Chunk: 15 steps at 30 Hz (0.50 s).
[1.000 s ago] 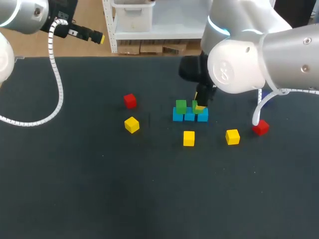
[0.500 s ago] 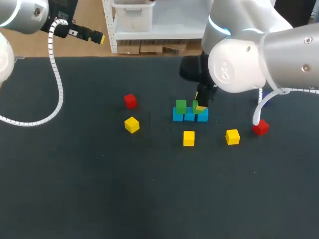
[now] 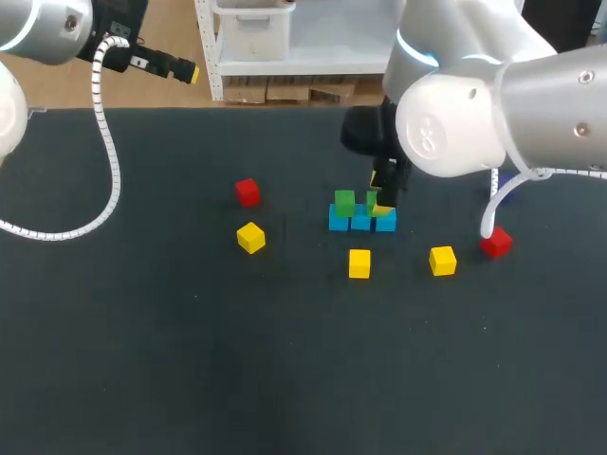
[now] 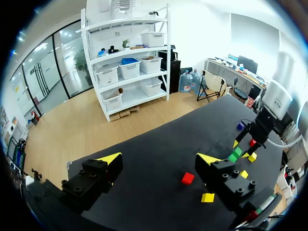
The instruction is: Place the blue cubes, place green cubes on the blue cubes, place the yellow cubes on the green cubes, then place the red cubes on the yellow cubes, and place purple cube on the red cubes.
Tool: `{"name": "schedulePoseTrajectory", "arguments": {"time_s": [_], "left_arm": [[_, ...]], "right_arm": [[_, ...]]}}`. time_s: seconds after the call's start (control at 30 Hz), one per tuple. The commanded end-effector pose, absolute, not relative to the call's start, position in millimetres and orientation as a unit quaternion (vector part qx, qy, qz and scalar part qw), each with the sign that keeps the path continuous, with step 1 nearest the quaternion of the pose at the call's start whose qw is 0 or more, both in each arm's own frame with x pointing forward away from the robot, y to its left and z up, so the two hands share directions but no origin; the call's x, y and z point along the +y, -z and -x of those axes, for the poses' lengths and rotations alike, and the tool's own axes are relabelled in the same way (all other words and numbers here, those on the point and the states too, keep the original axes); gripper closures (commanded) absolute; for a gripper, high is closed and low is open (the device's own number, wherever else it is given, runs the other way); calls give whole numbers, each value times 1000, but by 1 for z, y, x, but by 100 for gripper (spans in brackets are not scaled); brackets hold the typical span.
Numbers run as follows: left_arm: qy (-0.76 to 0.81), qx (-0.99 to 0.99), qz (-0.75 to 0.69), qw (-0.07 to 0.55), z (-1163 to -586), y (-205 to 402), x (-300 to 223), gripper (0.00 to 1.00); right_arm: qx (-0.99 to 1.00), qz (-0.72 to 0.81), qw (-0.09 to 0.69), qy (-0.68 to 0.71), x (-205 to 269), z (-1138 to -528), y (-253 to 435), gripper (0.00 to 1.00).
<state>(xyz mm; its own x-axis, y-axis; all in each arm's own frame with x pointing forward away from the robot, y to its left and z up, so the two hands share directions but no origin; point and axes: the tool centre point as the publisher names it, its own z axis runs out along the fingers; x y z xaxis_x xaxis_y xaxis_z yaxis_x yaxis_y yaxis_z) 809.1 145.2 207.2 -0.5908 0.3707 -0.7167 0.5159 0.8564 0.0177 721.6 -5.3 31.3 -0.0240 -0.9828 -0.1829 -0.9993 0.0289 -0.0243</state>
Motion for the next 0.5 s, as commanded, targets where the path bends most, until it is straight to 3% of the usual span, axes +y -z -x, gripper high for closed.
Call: {"name": "schedulePoseTrajectory", "arguments": {"time_s": [0.03,0.3,0.5], "left_arm": [[96,887,-250,377,-810,-207,145,0],[96,887,-250,377,-810,-207,145,0],[96,887,-250,377,-810,-207,145,0]], "right_arm": [[714,693,79,-51,-7,-719,-33,20],[731,675,93,-47,-24,-725,-50,1],[748,654,107,-35,-44,-725,-66,0]]}}
